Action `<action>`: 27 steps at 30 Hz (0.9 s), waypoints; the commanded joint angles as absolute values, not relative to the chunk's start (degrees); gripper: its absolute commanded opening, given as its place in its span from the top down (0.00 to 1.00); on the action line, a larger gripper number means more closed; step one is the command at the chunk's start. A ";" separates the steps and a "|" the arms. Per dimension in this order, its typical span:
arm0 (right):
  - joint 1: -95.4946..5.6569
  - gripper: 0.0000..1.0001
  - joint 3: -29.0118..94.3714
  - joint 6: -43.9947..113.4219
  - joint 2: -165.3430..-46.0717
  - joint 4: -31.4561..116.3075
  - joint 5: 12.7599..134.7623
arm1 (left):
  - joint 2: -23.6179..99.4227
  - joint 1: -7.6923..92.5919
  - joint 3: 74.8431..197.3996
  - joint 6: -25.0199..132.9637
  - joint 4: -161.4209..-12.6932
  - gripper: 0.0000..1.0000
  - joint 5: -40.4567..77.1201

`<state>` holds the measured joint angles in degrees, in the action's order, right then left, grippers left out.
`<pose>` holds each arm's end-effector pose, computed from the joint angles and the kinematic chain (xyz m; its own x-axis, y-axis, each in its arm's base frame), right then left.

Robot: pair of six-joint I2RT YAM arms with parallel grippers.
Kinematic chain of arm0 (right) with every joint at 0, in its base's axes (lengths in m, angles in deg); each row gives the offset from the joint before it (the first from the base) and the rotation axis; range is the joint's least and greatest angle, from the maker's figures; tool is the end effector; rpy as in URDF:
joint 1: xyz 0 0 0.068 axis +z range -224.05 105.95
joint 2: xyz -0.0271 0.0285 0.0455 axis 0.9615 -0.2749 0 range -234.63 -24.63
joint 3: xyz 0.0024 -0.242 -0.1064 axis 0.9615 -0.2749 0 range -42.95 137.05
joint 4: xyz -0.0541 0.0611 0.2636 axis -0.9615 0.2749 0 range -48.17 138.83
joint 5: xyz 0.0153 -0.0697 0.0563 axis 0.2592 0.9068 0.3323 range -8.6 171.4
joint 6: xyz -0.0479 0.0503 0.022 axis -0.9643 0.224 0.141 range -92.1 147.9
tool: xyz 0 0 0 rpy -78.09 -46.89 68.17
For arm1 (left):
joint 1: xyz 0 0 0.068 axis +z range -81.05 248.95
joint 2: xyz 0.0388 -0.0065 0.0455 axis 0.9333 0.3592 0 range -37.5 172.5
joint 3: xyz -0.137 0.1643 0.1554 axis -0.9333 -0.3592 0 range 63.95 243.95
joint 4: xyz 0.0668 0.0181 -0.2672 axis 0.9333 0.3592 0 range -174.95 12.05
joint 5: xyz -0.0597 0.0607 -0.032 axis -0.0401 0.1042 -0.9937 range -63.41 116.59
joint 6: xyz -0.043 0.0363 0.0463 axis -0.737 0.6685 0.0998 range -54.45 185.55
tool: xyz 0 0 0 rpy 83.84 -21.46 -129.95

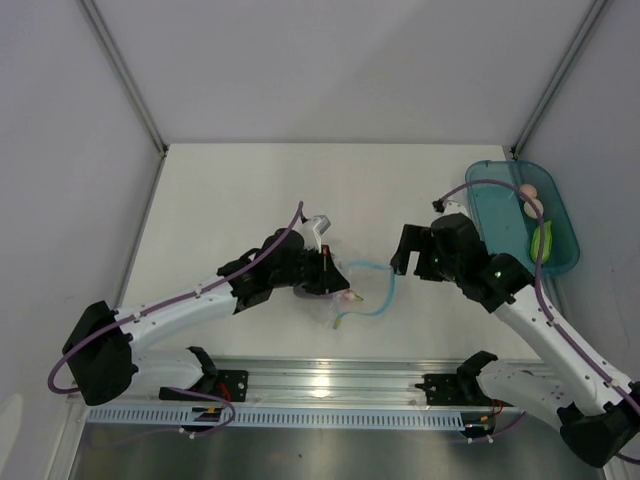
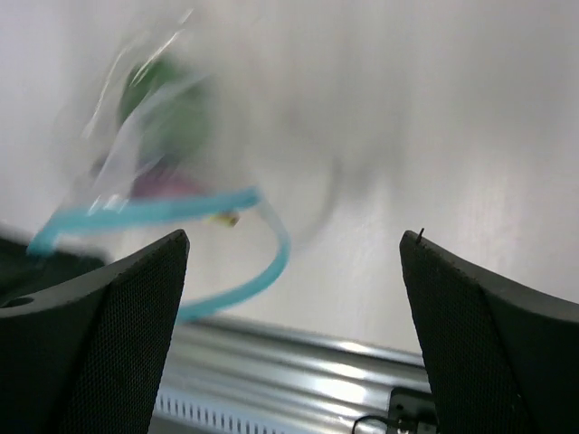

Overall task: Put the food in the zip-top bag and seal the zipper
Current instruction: Pick up the fake vegetable from the bin.

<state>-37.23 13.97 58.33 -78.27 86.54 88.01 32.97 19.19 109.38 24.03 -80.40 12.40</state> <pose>0.1849 0.1297 0.3051 -0.7233 0.0871 -0.6850 -0.1853 0.9311 0.3141 0.1899 -0.2474 0.2326 -0.8207 -0.0249 -0.5708 0.4457 0.5970 -0.6670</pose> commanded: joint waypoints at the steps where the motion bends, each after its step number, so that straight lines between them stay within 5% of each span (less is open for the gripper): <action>1: -45.54 0.01 18.91 63.05 -81.22 90.08 100.30 | 30.44 19.20 109.83 25.47 -81.53 0.99 12.53; 13: -77.00 0.01 22.34 71.67 -94.75 76.90 109.07 | 30.61 19.20 108.33 25.21 -82.85 0.99 9.02; 21: -85.11 0.01 31.31 70.97 -114.70 77.69 119.27 | 34.91 19.20 110.97 24.68 -82.23 1.00 7.08; 27: -90.74 0.01 34.55 60.60 -126.57 73.47 114.89 | 38.87 19.20 114.84 24.59 -81.09 1.00 5.07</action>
<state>-88.64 30.91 65.61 -122.64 76.16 113.32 37.56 19.21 110.85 24.03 -80.70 7.48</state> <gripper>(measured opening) 0.993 0.005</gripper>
